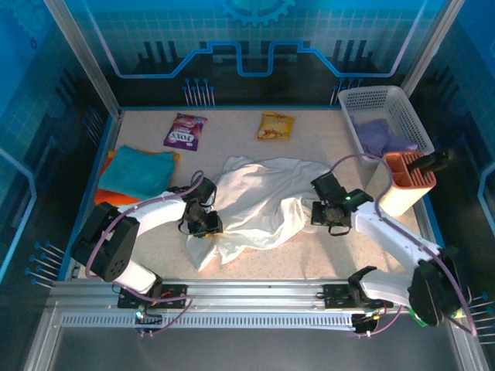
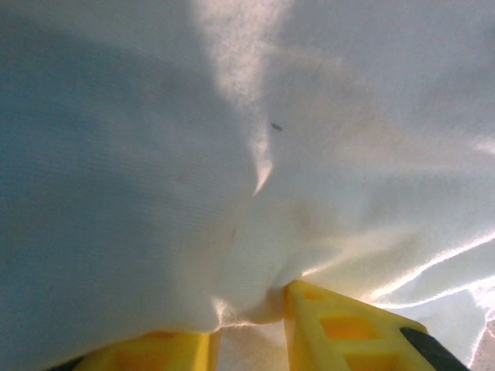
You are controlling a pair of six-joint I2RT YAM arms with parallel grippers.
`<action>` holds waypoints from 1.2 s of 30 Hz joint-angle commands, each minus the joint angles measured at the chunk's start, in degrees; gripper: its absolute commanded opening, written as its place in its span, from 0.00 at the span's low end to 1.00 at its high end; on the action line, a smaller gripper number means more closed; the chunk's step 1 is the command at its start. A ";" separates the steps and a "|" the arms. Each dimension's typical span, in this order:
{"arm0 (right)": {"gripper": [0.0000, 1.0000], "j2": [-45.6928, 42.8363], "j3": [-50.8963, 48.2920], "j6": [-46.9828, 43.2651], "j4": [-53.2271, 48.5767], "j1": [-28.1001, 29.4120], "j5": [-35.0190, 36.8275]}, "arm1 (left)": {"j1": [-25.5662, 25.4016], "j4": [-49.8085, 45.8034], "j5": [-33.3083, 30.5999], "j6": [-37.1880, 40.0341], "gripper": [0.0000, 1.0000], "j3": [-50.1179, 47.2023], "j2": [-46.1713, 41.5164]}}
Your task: Fold and stack the t-shirts
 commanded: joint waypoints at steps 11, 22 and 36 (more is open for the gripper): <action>0.00 -24.92 10.45 12.05 -27.02 -9.31 16.01 | 0.55 -12.15 -8.08 1.50 0.13 1.69 -8.84; 0.00 -30.36 10.09 20.09 -38.03 -11.58 12.55 | 0.31 -19.22 -7.19 0.58 0.13 0.47 -17.80; 0.67 -28.47 4.27 13.53 -23.99 -11.93 4.90 | -0.15 -19.51 -9.69 5.40 0.67 9.35 -9.02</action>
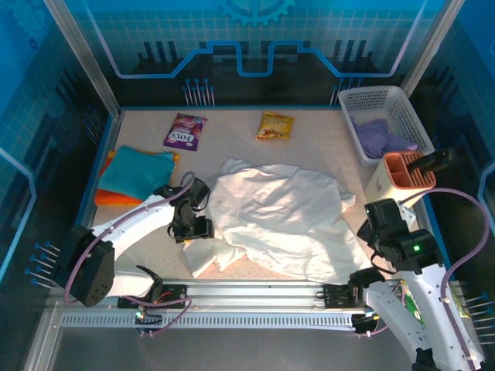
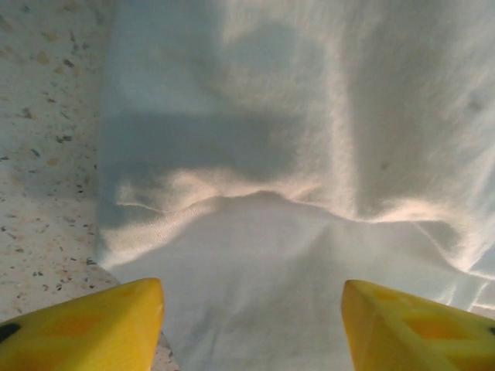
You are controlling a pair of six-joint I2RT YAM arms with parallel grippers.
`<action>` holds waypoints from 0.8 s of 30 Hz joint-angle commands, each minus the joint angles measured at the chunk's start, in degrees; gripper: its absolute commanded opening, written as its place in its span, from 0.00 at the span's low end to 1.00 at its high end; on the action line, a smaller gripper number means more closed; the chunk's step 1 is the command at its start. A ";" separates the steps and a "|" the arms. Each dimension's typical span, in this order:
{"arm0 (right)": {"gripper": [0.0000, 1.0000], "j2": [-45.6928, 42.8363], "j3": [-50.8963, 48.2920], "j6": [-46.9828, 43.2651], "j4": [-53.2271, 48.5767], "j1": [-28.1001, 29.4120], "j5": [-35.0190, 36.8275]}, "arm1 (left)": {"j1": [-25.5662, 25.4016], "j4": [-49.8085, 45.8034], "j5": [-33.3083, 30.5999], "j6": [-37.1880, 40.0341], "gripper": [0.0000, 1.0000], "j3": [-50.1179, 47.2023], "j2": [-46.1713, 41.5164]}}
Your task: Fold and stack the t-shirts
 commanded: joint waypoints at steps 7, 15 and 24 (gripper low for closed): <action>0.86 10.06 -6.27 -13.81 25.56 0.21 -12.79 | 7.22 7.77 1.94 7.36 0.71 16.42 12.15; 0.95 21.22 -7.09 -22.58 39.37 0.97 -19.60 | 13.51 13.25 6.65 9.33 0.69 31.39 29.22; 0.95 24.08 -7.79 -24.56 45.01 0.80 -25.88 | 14.48 13.29 3.17 10.58 0.54 49.59 44.93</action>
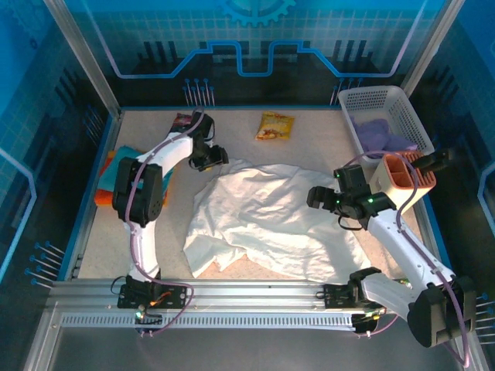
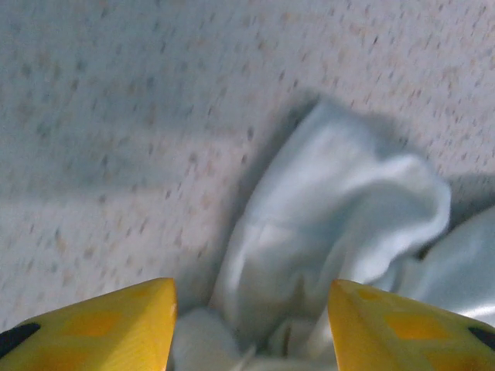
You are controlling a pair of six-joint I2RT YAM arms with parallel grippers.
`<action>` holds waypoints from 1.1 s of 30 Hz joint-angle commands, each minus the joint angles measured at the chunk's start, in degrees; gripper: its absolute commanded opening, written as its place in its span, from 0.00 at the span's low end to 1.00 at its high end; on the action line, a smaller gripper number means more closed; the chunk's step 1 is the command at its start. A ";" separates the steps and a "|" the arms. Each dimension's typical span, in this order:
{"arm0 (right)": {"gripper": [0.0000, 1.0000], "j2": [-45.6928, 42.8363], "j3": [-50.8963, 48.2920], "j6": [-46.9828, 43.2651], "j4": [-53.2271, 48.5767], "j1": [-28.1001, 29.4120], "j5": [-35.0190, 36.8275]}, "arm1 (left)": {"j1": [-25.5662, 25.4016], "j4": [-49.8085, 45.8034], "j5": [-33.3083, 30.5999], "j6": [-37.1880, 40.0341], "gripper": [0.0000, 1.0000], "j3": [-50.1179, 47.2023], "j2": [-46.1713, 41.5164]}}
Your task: Fold and stack the t-shirts
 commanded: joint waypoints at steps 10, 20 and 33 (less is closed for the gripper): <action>0.94 0.28 -0.58 -3.30 3.62 -0.82 -3.24 | -2.77 -3.45 -3.31 1.17 0.49 13.53 12.89; 0.94 2.58 -0.09 -0.94 2.83 -1.88 1.02 | -5.22 -1.45 -1.04 -1.77 0.43 11.43 14.27; 0.93 3.58 -0.05 0.27 2.61 -4.14 2.29 | -6.98 4.11 -3.04 -4.05 0.00 -0.90 -1.17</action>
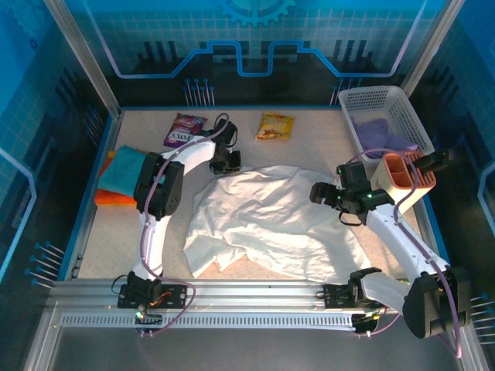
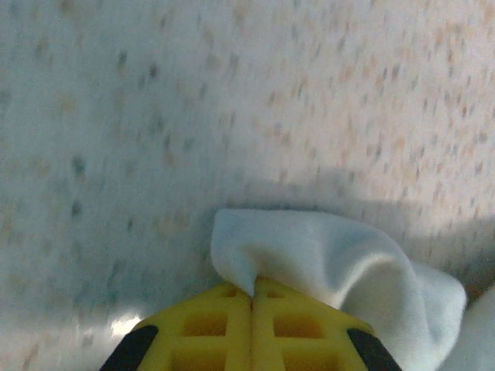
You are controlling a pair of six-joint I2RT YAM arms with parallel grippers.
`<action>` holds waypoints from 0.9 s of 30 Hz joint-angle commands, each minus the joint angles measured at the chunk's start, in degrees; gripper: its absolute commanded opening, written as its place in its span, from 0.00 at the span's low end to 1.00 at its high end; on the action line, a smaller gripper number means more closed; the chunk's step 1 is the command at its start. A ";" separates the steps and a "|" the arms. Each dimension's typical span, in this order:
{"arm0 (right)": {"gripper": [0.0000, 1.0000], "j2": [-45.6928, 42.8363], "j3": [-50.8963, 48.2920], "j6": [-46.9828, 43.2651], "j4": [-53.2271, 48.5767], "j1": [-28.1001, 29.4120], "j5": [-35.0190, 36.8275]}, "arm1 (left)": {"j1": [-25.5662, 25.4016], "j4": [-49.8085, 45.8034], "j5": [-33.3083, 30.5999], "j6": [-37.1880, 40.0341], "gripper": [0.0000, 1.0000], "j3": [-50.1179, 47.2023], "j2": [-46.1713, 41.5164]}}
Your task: Fold and stack the t-shirts
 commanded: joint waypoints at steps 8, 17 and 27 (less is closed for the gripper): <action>0.93 1.64 0.11 1.03 0.08 -1.31 0.76 | -7.17 3.62 -7.34 2.57 0.00 -18.88 -29.32; 0.93 4.98 0.83 1.38 -0.21 -1.91 2.48 | -24.77 5.41 -17.67 -5.12 0.00 -40.43 -45.54; 0.92 9.13 2.86 1.90 0.96 -2.11 -0.46 | -28.17 8.54 -19.80 -9.25 0.00 -47.67 -48.66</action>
